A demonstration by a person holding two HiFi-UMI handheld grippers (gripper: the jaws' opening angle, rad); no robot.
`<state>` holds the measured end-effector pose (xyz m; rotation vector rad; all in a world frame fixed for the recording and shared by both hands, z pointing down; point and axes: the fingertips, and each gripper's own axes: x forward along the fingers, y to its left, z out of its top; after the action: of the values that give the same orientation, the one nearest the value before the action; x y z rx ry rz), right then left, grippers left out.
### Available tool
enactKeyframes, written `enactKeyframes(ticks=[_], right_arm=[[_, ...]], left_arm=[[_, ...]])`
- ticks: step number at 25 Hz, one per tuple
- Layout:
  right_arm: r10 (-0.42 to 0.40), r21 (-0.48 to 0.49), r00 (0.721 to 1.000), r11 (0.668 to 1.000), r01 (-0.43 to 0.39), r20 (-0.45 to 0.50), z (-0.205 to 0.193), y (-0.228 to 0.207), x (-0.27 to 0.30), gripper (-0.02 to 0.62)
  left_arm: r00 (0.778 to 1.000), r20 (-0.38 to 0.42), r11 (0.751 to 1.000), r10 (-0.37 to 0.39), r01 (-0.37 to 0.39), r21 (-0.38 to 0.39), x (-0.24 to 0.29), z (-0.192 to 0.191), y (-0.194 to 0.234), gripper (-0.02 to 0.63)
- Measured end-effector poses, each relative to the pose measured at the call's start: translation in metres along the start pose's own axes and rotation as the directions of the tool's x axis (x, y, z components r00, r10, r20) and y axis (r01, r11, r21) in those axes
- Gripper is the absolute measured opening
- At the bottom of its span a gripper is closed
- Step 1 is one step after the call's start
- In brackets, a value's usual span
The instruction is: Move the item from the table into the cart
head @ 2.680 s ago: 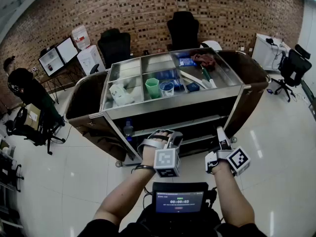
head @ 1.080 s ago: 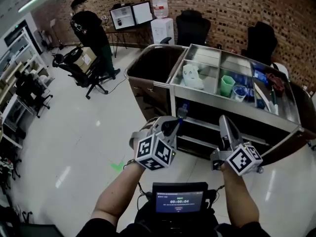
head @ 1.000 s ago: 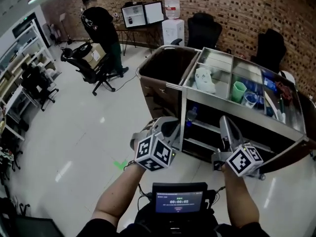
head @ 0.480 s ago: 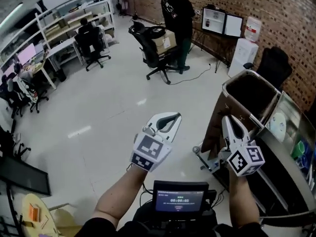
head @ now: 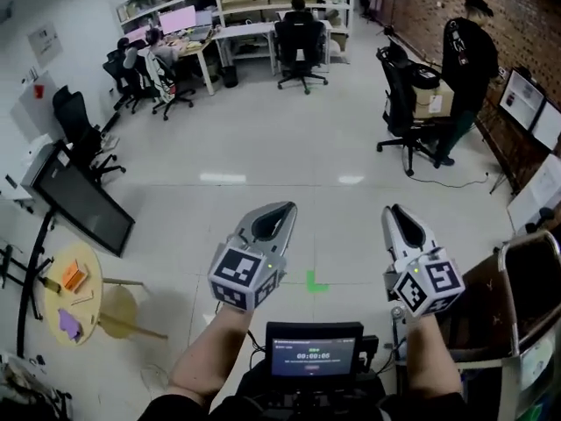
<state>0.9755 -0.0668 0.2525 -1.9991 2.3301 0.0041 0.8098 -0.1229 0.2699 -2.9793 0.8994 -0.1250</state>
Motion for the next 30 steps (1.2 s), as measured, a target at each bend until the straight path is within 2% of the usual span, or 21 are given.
enactKeyframes(ticks=[3, 6, 10, 14, 16, 19, 22, 24, 27, 29, 30], right_arm=[[0.147, 0.003, 0.989, 0.989, -0.147, -0.020, -0.015, 0.049, 0.086, 0.043], [0.285, 0.018, 0.958, 0.959, -0.284, -0.035, -0.031, 0.142, 0.173, 0.043], [0.467, 0.039, 0.884, 0.884, -0.466, -0.005, -0.031, 0.314, 0.268, 0.043], [0.582, 0.002, 0.813, 0.813, -0.582, -0.008, -0.038, 0.509, 0.332, 0.043], [0.639, -0.003, 0.769, 0.769, -0.639, -0.014, -0.049, 0.600, 0.362, 0.043], [0.727, 0.006, 0.686, 0.686, -0.727, -0.024, -0.067, 0.716, 0.398, 0.043], [0.808, 0.008, 0.588, 0.589, -0.808, -0.042, -0.076, 0.807, 0.422, 0.043], [0.860, 0.008, 0.509, 0.510, -0.860, -0.043, -0.080, 0.859, 0.437, 0.043], [0.923, 0.017, 0.383, 0.384, -0.923, -0.041, -0.088, 0.928, 0.463, 0.043], [0.948, 0.012, 0.318, 0.319, -0.948, -0.033, -0.088, 0.960, 0.485, 0.043], [0.955, -0.003, 0.296, 0.296, -0.955, -0.019, -0.087, 0.977, 0.498, 0.043]], left_arm=[[0.981, 0.013, 0.981, 0.192, -0.192, -0.033, -0.040, -0.011, 0.089, 0.011], [0.938, 0.006, 0.936, 0.348, -0.347, -0.057, -0.115, -0.023, 0.194, 0.011], [0.852, 0.001, 0.851, 0.523, -0.522, -0.061, -0.255, -0.037, 0.332, 0.012], [0.769, -0.004, 0.768, 0.639, -0.638, -0.058, -0.416, -0.051, 0.444, 0.012], [0.727, -0.009, 0.726, 0.687, -0.686, -0.053, -0.486, -0.062, 0.492, 0.012], [0.654, -0.025, 0.652, 0.756, -0.756, -0.059, -0.568, -0.077, 0.550, 0.012], [0.574, -0.044, 0.572, 0.818, -0.819, -0.049, -0.627, -0.086, 0.591, 0.012], [0.501, -0.047, 0.500, 0.864, -0.865, -0.045, -0.663, -0.089, 0.615, 0.012], [0.380, -0.071, 0.376, 0.922, -0.925, -0.059, -0.712, -0.095, 0.647, 0.012], [0.319, -0.106, 0.313, 0.942, -0.947, -0.070, -0.733, -0.102, 0.665, 0.012], [0.292, -0.110, 0.286, 0.950, -0.956, -0.073, -0.743, -0.103, 0.675, 0.012]])
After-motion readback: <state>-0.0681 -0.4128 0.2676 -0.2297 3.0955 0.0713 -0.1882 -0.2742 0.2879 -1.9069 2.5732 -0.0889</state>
